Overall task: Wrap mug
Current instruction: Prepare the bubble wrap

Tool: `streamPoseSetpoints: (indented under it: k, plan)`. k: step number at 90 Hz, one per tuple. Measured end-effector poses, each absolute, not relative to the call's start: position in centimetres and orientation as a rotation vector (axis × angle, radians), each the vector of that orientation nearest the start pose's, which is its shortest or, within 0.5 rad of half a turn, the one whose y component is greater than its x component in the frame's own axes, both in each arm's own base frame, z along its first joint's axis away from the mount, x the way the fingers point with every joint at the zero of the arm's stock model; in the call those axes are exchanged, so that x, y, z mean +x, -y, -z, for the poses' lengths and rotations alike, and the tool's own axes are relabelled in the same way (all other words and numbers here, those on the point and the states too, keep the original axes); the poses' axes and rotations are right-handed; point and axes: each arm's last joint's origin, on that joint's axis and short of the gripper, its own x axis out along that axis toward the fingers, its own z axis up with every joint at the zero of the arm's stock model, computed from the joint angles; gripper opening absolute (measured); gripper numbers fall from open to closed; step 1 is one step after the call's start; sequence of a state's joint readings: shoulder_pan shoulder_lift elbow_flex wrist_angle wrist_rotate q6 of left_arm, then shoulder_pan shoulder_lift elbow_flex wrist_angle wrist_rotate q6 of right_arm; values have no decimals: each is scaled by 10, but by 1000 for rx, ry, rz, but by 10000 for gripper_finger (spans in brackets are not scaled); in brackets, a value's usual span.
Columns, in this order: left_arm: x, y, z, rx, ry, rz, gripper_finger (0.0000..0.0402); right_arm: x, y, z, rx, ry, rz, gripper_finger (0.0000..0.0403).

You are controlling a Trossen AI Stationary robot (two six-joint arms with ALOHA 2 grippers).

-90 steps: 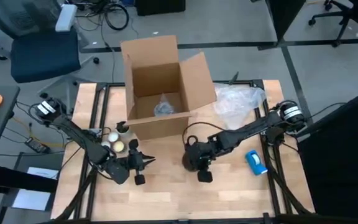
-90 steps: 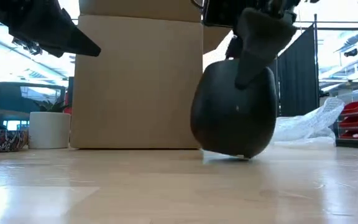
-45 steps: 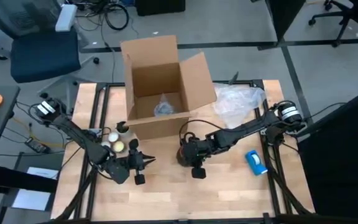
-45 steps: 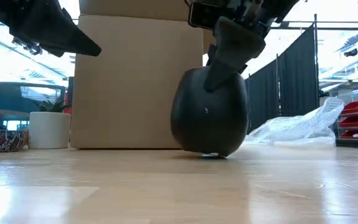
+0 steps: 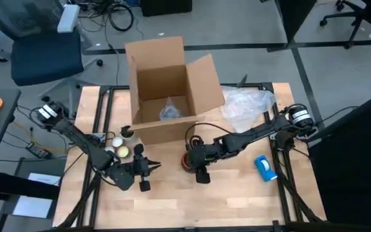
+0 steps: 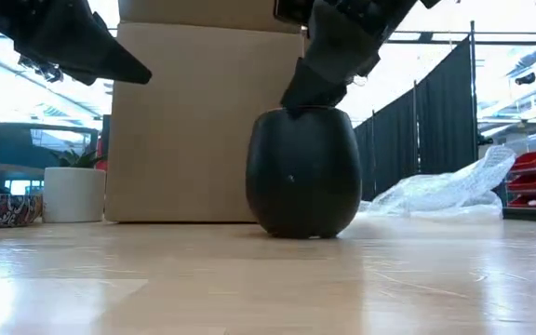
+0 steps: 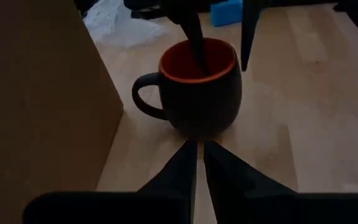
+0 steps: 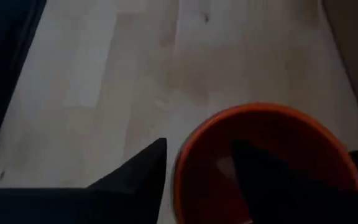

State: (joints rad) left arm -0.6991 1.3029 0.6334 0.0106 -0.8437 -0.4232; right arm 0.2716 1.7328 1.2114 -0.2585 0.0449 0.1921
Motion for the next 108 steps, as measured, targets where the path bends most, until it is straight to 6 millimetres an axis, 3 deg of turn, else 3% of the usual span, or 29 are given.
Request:
streamPoseSetpoints:
  k: [16, 28, 50, 68, 90, 108]
  plan:
    - [204, 143, -200, 44, -434, -226, 16, 347, -105, -251, 28, -722, -121, 181]
    - [204, 143, -200, 44, -435, -224, 16, 324, -106, -274, -24, -709, -43, 178]
    - [204, 145, -199, 33, -453, -186, 16, 286, -107, -289, -30, -800, 119, 167]
    - [204, 145, -199, 33, -453, -185, 16, 258, -97, -267, -5, -895, 300, 166]
    - [204, 145, -199, 32, -453, -185, 16, 219, -63, -219, 110, -981, 524, 175]
    - [204, 145, -199, 33, -451, -188, 16, 188, -39, -196, 208, -995, 645, 172]
